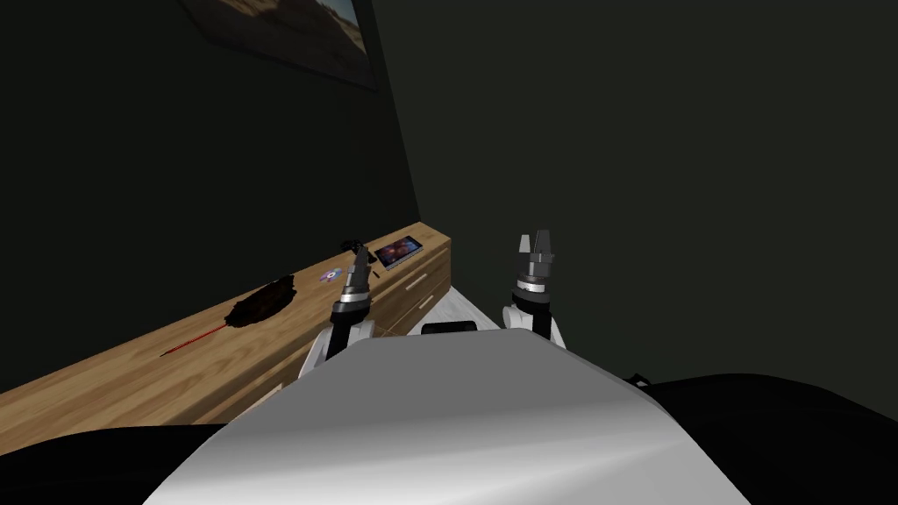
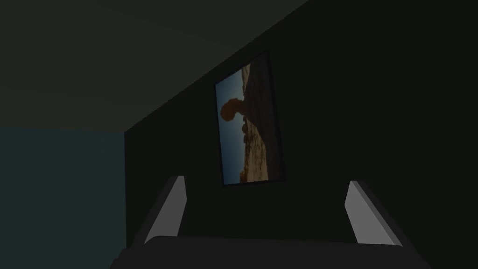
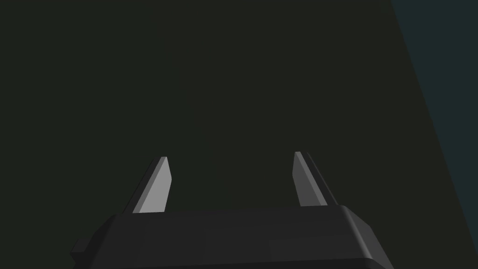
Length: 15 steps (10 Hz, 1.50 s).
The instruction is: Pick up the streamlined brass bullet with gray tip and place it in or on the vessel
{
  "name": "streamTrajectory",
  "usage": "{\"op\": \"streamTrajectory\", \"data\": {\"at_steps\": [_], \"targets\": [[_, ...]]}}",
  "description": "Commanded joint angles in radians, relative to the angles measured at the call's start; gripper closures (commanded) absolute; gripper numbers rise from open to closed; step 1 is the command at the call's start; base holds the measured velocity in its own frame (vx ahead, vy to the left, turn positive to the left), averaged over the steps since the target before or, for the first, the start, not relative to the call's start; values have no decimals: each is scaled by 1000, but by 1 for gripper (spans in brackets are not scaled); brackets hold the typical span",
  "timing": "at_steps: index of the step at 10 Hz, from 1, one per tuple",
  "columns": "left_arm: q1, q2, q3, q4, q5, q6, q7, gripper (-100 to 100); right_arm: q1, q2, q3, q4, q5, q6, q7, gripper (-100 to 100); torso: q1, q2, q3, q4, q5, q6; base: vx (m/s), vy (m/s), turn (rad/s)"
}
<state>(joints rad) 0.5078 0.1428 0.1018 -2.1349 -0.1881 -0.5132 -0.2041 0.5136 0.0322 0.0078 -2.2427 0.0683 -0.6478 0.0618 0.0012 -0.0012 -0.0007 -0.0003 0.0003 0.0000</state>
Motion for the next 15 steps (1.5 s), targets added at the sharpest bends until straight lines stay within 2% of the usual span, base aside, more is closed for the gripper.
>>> {"op": "streamTrajectory", "data": {"at_steps": [1, 8, 9, 13, 15], "targets": [[-3, 1, 12, 42, -30, 10, -38, -100, 0, 0, 0, 0, 0, 0, 0, 0, 0, 0, 0, 0, 0, 0, 16, 19, -9], [-19, -9, 38, 174, -113, 20, -141, -100, 0, 0, 0, 0, 0, 0, 0, 0, 0, 0, 0, 0, 0, 0, 18, 17, -5], [-22, -1, 45, 206, -133, 22, -166, -100, 0, 0, 0, 0, 0, 0, 0, 0, 0, 0, 0, 0, 0, 0, 18, 15, -4], [-31, 29, 58, 275, -176, 27, -220, -100, 0, 0, 0, 0, 0, 0, 0, 0, 0, 0, 0, 0, 0, 0, 15, 17, -4], [-38, 61, 70, 334, -213, 32, -266, -100, 0, 0, 0, 0, 0, 0, 0, 0, 0, 0, 0, 0, 0, 0, 20, 23, -6]]}}
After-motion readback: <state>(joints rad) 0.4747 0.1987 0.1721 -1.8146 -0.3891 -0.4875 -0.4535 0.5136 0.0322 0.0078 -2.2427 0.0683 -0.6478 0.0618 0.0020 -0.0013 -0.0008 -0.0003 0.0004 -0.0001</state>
